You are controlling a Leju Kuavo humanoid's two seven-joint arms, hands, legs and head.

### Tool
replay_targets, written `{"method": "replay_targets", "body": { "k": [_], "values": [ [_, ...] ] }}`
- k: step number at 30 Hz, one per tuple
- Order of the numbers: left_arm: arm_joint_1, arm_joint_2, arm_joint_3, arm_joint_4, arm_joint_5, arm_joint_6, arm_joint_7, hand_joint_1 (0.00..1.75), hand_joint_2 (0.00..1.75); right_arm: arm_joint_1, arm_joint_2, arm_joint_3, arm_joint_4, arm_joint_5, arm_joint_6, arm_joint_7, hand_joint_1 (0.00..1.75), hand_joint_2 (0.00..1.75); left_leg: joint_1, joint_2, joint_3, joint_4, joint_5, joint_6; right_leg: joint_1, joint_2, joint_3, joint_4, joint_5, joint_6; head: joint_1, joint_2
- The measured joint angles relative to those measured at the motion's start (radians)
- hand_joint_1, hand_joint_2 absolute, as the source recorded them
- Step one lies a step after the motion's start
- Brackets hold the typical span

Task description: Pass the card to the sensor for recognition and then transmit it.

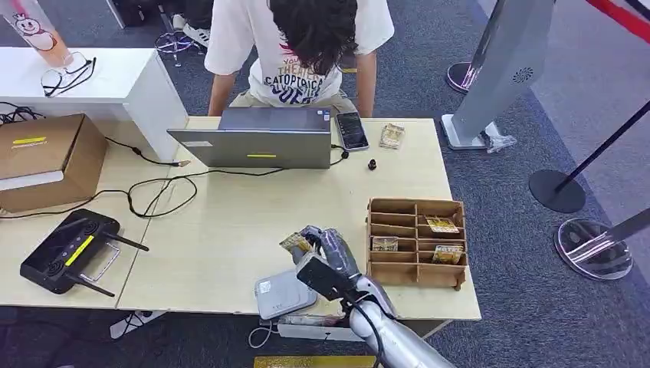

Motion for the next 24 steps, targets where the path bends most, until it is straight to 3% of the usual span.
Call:
{"method": "replay_targets", "body": {
  "k": [24],
  "values": [
    [0.003,0.001,0.001,0.0,0.029,0.016,0.006,0.0,0.0,0.059,-0.009,-0.038,-0.142,-0.072,0.044,-0.009,1.75,1.75,0.0,0.0,0.0,0.0,0.0,0.0,0.0,0.0,0.0,0.0,0.0,0.0,0.0,0.0]
  ]
}}
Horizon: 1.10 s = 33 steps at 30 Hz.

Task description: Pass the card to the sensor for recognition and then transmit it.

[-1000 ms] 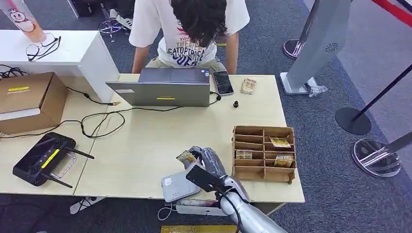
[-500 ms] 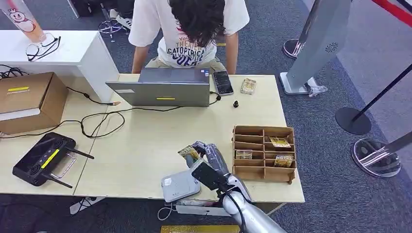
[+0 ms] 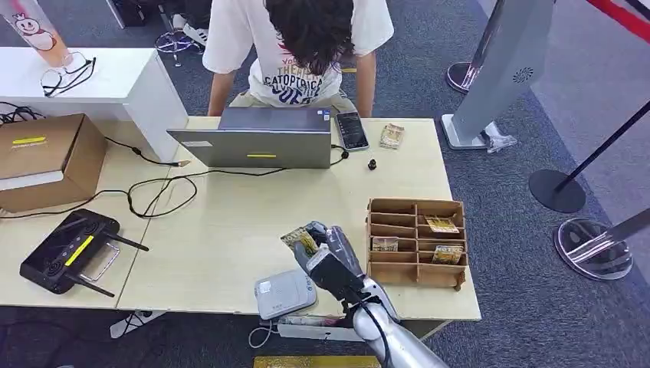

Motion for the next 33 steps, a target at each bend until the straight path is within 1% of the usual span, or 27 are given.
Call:
{"method": "replay_targets", "body": {
  "k": [8,17,22,26,33],
  "values": [
    [0.009,0.0,0.005,0.0,0.004,0.002,-0.005,0.0,0.0,0.017,-0.005,-0.002,-0.037,-0.041,0.016,0.0,1.75,1.75,0.0,0.0,0.0,0.0,0.0,0.0,0.0,0.0,0.0,0.0,0.0,0.0,0.0,0.0],
    [0.014,0.002,0.006,0.0,0.004,0.003,-0.013,0.0,0.0,0.064,-0.015,-0.006,-0.116,-0.142,0.081,0.002,1.75,1.75,0.0,0.0,0.0,0.0,0.0,0.0,0.0,0.0,0.0,0.0,0.0,0.0,0.0,0.0],
    [0.016,0.004,0.006,0.0,0.004,0.007,-0.015,0.0,0.0,0.091,-0.021,-0.007,-0.168,-0.161,0.101,0.01,1.75,1.75,0.0,0.0,0.0,0.0,0.0,0.0,0.0,0.0,0.0,0.0,0.0,0.0,0.0,0.0],
    [0.019,0.0,0.006,0.0,0.009,0.035,-0.011,0.0,0.0,0.104,-0.028,-0.007,-0.199,-0.178,0.118,0.014,1.75,1.75,0.0,0.0,0.0,0.0,0.0,0.0,0.0,0.0,0.0,0.0,0.0,0.0,0.0,0.0],
    [0.02,-0.005,0.014,0.0,0.018,0.037,-0.008,0.0,0.0,0.111,-0.033,-0.008,-0.223,-0.193,0.147,0.022,1.75,1.75,0.0,0.0,0.0,0.0,0.0,0.0,0.0,0.0,0.0,0.0,0.0,0.0,0.0,0.0]
  ]
}}
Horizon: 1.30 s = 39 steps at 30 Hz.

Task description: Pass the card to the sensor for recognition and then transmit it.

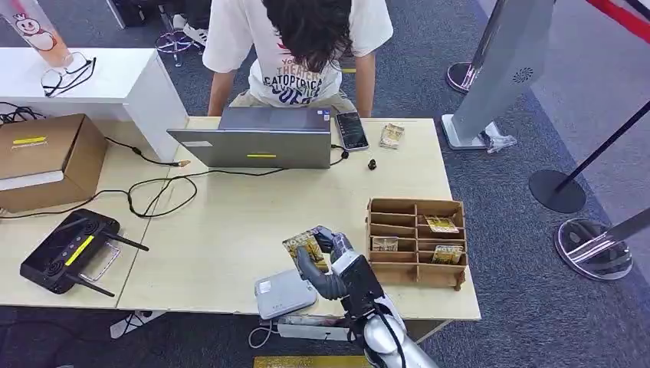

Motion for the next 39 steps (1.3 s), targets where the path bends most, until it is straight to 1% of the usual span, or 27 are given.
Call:
{"method": "replay_targets", "body": {
  "k": [15,26,39],
  "values": [
    [0.0,0.0,0.01,0.0,-0.004,-0.002,0.002,0.0,0.0,-0.022,-0.008,-0.023,-0.004,-0.018,0.038,-0.009,1.75,1.75,0.0,0.0,0.0,0.0,0.0,0.0,0.0,0.0,0.0,0.0,0.0,0.0,0.0,0.0],
    [0.0,0.0,0.01,0.0,-0.006,-0.003,-0.003,0.0,0.0,-0.054,-0.015,-0.041,-0.033,-0.014,0.04,-0.018,1.75,1.75,0.0,0.0,0.0,0.0,0.0,0.0,0.0,0.0,0.0,0.0,0.0,0.0,0.0,0.0],
    [0.006,0.005,0.011,0.0,-0.008,-0.014,-0.019,0.0,0.0,-0.08,-0.021,-0.073,-0.076,0.027,0.044,-0.034,1.75,1.75,0.0,0.0,0.0,0.0,0.0,0.0,0.0,0.0,0.0,0.0,0.0,0.0,0.0,0.0]
  ]
}}
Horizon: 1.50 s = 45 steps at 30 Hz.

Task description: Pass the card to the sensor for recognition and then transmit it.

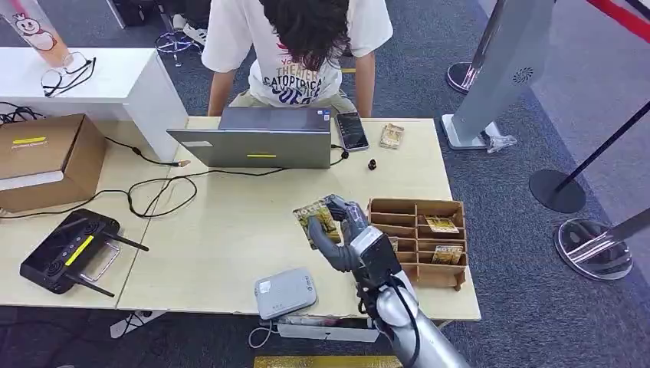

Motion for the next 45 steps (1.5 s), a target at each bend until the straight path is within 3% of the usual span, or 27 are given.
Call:
{"method": "replay_targets", "body": {
  "k": [17,26,38,45],
  "values": [
    [-0.002,-0.002,0.0,0.0,-0.006,0.0,0.018,0.0,0.0,-0.112,0.028,-0.04,-0.039,0.011,0.033,0.031,1.75,1.75,0.0,0.0,0.0,0.0,0.0,0.0,0.0,0.0,0.0,0.0,0.0,0.0,0.0,0.0],
    [-0.009,-0.002,0.0,0.0,-0.007,0.001,0.029,0.0,0.0,-0.193,0.048,-0.067,0.003,-0.057,0.156,0.106,1.75,1.75,0.0,0.0,0.0,0.0,0.0,0.0,0.0,0.0,0.0,0.0,0.0,0.0,0.0,0.0],
    [-0.01,-0.006,0.0,0.0,-0.003,0.003,0.028,0.0,0.0,-0.319,0.067,-0.087,0.083,-0.042,0.135,0.15,1.75,1.75,0.0,0.0,0.0,0.0,0.0,0.0,0.0,0.0,0.0,0.0,0.0,0.0,0.0,0.0],
    [-0.01,-0.006,0.0,0.0,-0.008,0.002,0.027,0.0,0.0,-0.411,0.07,-0.104,0.147,-0.084,0.16,0.204,1.75,1.75,0.0,0.0,0.0,0.0,0.001,0.0,0.0,0.0,0.0,0.0,0.0,0.0,0.0,0.0]
  ]
}}
